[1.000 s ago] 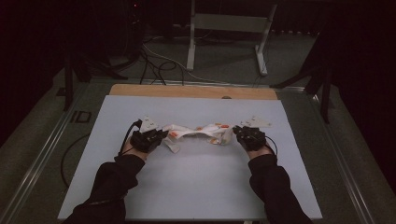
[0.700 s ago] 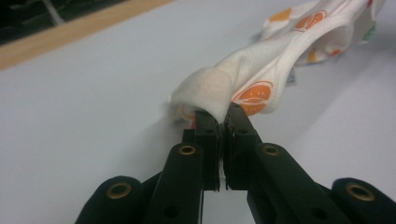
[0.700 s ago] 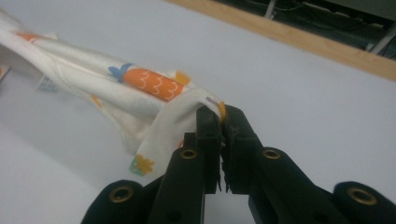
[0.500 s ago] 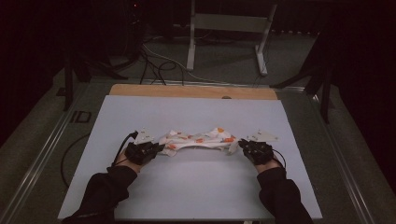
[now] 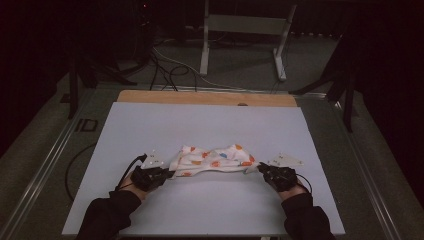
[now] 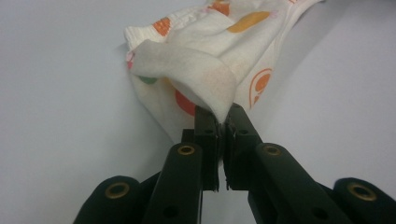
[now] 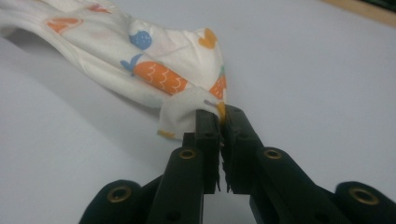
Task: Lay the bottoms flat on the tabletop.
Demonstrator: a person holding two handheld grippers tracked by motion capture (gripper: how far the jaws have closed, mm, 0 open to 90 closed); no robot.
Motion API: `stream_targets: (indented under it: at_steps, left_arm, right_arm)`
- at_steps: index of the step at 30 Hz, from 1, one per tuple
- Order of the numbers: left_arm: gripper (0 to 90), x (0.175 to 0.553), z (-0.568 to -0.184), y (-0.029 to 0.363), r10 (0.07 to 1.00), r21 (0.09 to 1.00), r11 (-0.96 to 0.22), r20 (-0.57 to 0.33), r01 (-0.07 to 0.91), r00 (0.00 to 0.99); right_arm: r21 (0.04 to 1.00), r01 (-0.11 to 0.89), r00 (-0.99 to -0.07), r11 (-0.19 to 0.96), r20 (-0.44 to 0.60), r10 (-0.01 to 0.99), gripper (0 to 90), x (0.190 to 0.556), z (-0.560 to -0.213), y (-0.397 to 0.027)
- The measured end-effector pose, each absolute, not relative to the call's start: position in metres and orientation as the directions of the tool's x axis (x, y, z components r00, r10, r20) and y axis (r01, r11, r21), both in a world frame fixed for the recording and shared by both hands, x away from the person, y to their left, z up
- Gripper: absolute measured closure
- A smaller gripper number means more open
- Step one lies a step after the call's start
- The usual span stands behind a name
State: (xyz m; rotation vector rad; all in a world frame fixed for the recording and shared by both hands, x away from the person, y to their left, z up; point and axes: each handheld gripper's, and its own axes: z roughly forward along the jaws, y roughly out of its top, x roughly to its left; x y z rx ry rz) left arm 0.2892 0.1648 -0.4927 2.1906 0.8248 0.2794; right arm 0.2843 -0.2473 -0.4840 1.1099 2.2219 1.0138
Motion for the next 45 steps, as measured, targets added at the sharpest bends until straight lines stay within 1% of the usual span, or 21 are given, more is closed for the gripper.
stream_targets:
  at_steps: [4, 9, 13, 15, 17, 18, 19, 21, 24, 27, 29, 30, 33, 34, 36, 37, 39, 40, 42, 43, 45]
  left_arm:
    - [85.7, 0.282, -0.494, 0.166, 0.627, 0.719, -0.506, -0.073, 0.477, 0.775]
    - [84.7, 0.273, -0.498, 0.167, 0.6, 0.696, -0.529, -0.097, 0.485, 0.794]
    - [82.2, 0.266, -0.501, 0.171, 0.594, 0.68, -0.546, -0.098, 0.489, 0.799]
    - [78.4, 0.265, -0.501, 0.172, 0.595, 0.679, -0.543, -0.104, 0.495, 0.797]
    - [66.5, 0.26, -0.5, 0.178, 0.599, 0.672, -0.548, -0.101, 0.498, 0.794]
    - [59.0, 0.26, -0.499, 0.18, 0.608, 0.678, -0.54, -0.096, 0.499, 0.788]
    - [55.2, 0.259, -0.497, 0.181, 0.611, 0.683, -0.529, -0.105, 0.503, 0.785]
    - [44.1, 0.26, -0.491, 0.184, 0.624, 0.694, -0.506, -0.116, 0.513, 0.772]
    - [37.5, 0.264, -0.482, 0.185, 0.646, 0.709, -0.478, -0.117, 0.519, 0.754]
    - [34.0, 0.273, -0.476, 0.182, 0.654, 0.716, -0.466, -0.117, 0.52, 0.747]
    - [27.2, 0.279, -0.475, 0.179, 0.662, 0.71, -0.46, -0.126, 0.533, 0.739]
    - [25.9, 0.283, -0.474, 0.177, 0.661, 0.707, -0.46, -0.132, 0.538, 0.739]
    - [21.8, 0.295, -0.474, 0.171, 0.643, 0.701, -0.46, -0.161, 0.545, 0.749]
    - [18.8, 0.298, -0.473, 0.169, 0.644, 0.698, -0.464, -0.158, 0.546, 0.749]
    - [18.7, 0.304, -0.473, 0.165, 0.65, 0.692, -0.468, -0.152, 0.549, 0.745]
    - [18.8, 0.308, -0.473, 0.163, 0.657, 0.691, -0.468, -0.144, 0.551, 0.74]
    - [21.3, 0.315, -0.473, 0.161, 0.663, 0.696, -0.458, -0.147, 0.553, 0.734]
    - [23.9, 0.318, -0.473, 0.16, 0.665, 0.697, -0.455, -0.149, 0.554, 0.732]
    - [25.6, 0.327, -0.473, 0.158, 0.68, 0.7, -0.445, -0.142, 0.559, 0.72]
    - [28.5, 0.33, -0.474, 0.157, 0.683, 0.702, -0.44, -0.143, 0.56, 0.716]
    - [29.4, 0.338, -0.476, 0.156, 0.696, 0.697, -0.432, -0.146, 0.572, 0.703]
  right_arm:
    - [0.763, 0.494, -0.59, 0.417, -0.057, 0.805, 84.6, 0.275, -0.493, -0.251]
    - [0.757, 0.501, -0.596, 0.419, -0.049, 0.801, 84.3, 0.266, -0.495, -0.256]
    - [0.754, 0.505, -0.595, 0.421, -0.051, 0.802, 85.6, 0.259, -0.495, -0.259]
    - [0.752, 0.508, -0.598, 0.42, -0.044, 0.8, 86.5, 0.257, -0.495, -0.261]
    - [0.752, 0.508, -0.599, 0.42, -0.043, 0.8, 86.1, 0.252, -0.494, -0.263]
    - [0.756, 0.506, -0.601, 0.415, -0.037, 0.799, 83.1, 0.252, -0.493, -0.264]
    - [0.759, 0.507, -0.597, 0.408, -0.032, 0.802, 81.1, 0.252, -0.491, -0.264]
    - [0.763, 0.503, -0.597, 0.406, -0.033, 0.802, 73.1, 0.254, -0.488, -0.262]
    - [0.775, 0.495, -0.6, 0.393, -0.023, 0.8, 63.1, 0.26, -0.482, -0.257]
    - [0.791, 0.477, -0.604, 0.383, -0.021, 0.796, 59.2, 0.27, -0.474, -0.249]
    - [0.797, 0.472, -0.607, 0.378, -0.018, 0.795, 54.4, 0.277, -0.469, -0.243]
    - [0.8, 0.467, -0.613, 0.377, -0.015, 0.79, 53.5, 0.28, -0.468, -0.24]
    - [0.806, 0.467, -0.608, 0.364, -0.006, 0.794, 47.2, 0.292, -0.464, -0.229]
    - [0.805, 0.469, -0.612, 0.363, 0.001, 0.791, 45.4, 0.298, -0.463, -0.224]
    - [0.804, 0.472, -0.612, 0.361, 0.004, 0.79, 42.2, 0.306, -0.462, -0.218]
    - [0.805, 0.473, -0.611, 0.358, 0.008, 0.791, 42.3, 0.31, -0.462, -0.215]
    - [0.804, 0.478, -0.608, 0.355, 0.011, 0.794, 42.2, 0.32, -0.461, -0.21]
    - [0.805, 0.483, -0.602, 0.344, 0.02, 0.798, 42.2, 0.325, -0.461, -0.207]
    - [0.793, 0.503, -0.609, 0.343, 0.043, 0.792, 41.4, 0.334, -0.462, -0.203]
    - [0.791, 0.507, -0.606, 0.342, 0.045, 0.794, 41.7, 0.339, -0.462, -0.2]
    - [0.787, 0.518, -0.605, 0.335, 0.06, 0.794, 43.1, 0.346, -0.464, -0.196]
